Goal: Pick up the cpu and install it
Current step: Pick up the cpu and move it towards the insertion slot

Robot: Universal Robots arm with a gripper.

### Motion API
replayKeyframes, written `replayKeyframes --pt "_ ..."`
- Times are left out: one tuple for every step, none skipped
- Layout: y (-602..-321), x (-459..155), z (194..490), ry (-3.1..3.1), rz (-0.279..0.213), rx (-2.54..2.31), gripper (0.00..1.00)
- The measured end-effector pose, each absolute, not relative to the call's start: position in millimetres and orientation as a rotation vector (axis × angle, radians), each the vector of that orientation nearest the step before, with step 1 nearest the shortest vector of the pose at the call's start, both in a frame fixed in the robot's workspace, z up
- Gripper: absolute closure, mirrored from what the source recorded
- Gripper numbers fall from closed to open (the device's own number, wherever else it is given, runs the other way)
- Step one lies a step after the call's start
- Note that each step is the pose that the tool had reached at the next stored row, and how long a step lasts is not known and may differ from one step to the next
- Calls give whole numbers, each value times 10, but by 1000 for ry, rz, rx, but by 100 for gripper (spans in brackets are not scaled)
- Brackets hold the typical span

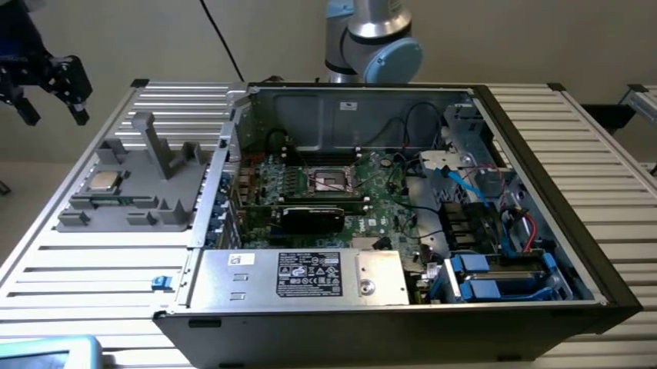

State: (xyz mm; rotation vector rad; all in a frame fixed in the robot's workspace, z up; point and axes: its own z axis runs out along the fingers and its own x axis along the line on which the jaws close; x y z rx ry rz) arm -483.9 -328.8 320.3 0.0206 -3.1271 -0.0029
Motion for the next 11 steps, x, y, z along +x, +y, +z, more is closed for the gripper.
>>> replayKeyframes --pt "-3288 -4838 3185 -3127 -3 21 23" --pt "-3287 -4834 3167 -3127 -3 21 23" --pt "-3287 -4829 3149 -3127 -3 21 23" --pt "-3287 -4825 3131 -3127 -3 20 23" --pt "-3287 -4820 3113 -3127 -3 20 23" --pt "-3287 -4815 3095 -3127 -2 21 23" --pt "-3287 -4811 3077 -3127 -3 21 23" --pt "-3287 -4811 3059 -3127 -3 21 23" --pt "-3287 -4811 3039 -3127 -3 21 23" --pt "-3287 -4811 3022 -3127 -3 21 23" --pt "-3287 -4811 3004 -3127 -3 21 23"
